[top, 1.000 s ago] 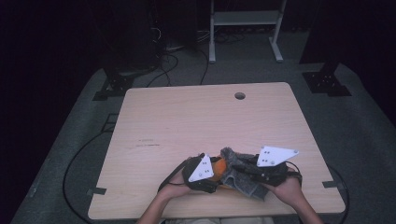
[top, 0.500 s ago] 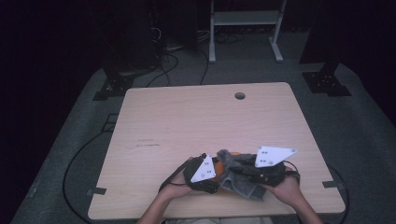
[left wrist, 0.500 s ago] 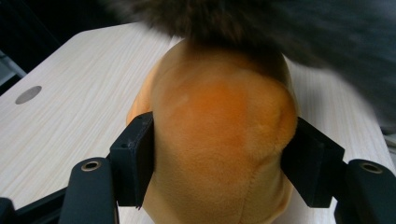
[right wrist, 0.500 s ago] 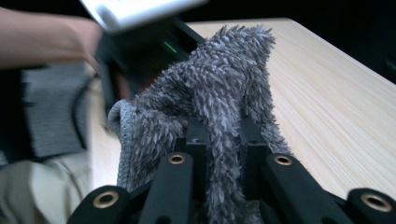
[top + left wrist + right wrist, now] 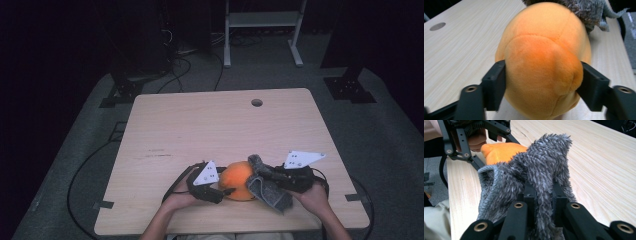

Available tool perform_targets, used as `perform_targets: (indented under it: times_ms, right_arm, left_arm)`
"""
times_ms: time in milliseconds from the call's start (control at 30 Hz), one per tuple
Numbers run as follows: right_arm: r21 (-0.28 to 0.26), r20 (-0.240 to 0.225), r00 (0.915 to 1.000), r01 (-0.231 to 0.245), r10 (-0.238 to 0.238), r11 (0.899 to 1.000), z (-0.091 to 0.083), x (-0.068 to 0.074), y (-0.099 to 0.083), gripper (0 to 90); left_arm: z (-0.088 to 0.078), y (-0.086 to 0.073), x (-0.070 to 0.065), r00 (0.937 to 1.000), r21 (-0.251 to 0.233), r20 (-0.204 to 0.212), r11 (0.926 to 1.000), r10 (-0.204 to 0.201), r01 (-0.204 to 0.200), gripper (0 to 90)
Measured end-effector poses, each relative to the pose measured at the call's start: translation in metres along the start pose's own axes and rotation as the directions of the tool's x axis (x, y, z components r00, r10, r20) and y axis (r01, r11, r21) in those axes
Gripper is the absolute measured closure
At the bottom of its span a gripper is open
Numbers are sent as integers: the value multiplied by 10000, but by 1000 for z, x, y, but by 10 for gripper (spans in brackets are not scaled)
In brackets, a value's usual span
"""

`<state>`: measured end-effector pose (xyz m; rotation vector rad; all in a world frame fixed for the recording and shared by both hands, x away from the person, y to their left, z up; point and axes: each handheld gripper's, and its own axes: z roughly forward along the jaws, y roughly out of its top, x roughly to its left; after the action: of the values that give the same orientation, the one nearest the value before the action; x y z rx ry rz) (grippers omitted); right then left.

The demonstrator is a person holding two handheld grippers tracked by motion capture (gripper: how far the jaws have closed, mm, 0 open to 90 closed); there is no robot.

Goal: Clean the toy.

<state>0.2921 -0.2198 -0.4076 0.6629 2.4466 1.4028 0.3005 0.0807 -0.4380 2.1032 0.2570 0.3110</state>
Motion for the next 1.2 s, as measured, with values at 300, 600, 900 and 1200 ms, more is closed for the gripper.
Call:
perform_targets:
  times_ms: [300, 600, 900, 1200]
  right_arm:
    - [22, 228, 9933, 1129, -1129, 9936, 8, 23, 14, 777]
    - [1120, 301, 9995, -110, 76, 9936, 1, -4, -25, 776]
    - [-154, -617, 9980, -122, 113, 9998, 0, 2, 4, 776]
    - [582, -1186, 9919, 520, -448, 9969, 2, 16, -7, 775]
  left_arm:
    - [-11, 11, 10, 9887, -687, 465, 9869, -1427, 1457, 310]
    - [-10, 9, 9, 9890, -258, 466, 9896, -1401, 1414, 343]
    - [-9, 10, 4, 9902, -129, 866, 9937, -1094, 1109, 327]
    - [3, 14, 13, 9459, 953, 1639, 9589, -2801, 2674, 61]
